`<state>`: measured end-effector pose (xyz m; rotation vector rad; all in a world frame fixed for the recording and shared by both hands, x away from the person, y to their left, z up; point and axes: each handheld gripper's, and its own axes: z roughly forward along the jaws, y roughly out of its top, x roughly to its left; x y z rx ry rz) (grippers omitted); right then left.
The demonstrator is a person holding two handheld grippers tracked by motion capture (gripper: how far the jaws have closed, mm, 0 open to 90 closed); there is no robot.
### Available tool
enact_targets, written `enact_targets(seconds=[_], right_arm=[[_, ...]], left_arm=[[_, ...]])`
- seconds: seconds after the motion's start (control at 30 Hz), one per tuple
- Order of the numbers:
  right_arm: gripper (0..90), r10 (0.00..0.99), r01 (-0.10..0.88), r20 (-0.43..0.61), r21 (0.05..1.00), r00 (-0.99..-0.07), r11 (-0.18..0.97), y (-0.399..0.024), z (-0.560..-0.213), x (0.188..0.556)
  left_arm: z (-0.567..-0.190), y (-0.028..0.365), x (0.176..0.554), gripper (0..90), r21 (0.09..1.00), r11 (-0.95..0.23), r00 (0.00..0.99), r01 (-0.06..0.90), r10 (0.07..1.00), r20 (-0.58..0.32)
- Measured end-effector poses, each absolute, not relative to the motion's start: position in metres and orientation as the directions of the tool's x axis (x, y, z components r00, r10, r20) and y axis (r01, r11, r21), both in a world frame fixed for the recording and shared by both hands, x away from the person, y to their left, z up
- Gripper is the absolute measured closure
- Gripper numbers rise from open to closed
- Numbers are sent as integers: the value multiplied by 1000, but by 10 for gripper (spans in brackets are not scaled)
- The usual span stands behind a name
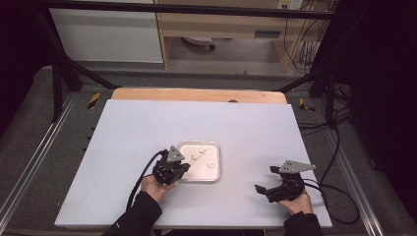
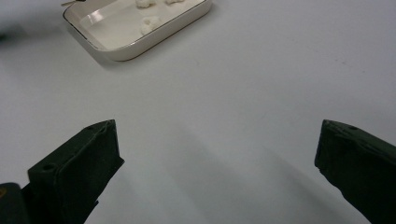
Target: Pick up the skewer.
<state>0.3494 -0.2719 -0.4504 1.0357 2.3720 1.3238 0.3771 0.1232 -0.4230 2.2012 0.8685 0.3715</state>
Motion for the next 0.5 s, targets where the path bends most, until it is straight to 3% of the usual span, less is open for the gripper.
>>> enact_targets(seconds=[0.5], right_arm=[[8,652,380,-19,800,-758,464,-246,-440,346]], left_arm=[[-416,128,370,889,719,-536,764,442,645,10]])
